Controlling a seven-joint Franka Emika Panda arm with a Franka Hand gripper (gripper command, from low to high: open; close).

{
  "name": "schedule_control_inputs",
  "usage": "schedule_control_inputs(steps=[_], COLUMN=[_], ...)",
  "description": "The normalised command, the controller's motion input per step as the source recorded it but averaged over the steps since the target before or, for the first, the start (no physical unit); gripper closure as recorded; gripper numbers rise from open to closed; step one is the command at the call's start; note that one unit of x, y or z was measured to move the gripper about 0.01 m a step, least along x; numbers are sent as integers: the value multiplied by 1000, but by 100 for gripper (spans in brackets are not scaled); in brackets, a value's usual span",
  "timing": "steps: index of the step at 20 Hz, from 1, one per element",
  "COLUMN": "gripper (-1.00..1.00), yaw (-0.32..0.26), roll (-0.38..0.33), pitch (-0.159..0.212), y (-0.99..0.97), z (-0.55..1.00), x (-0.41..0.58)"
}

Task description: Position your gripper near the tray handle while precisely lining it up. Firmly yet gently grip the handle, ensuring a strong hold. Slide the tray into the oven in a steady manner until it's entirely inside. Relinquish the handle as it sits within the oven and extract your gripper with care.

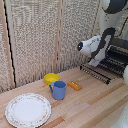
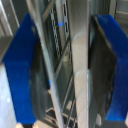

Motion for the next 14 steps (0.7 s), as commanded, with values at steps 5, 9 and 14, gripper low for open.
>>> schedule_control_inputs(steps=[5, 9, 14], gripper=[100, 100, -100], yaw=[0, 0, 6], roll=[50, 12, 12], pitch=[-14, -4, -9], y=[-1000, -811, -625], z=[621, 355, 289], x=[-130, -28, -47])
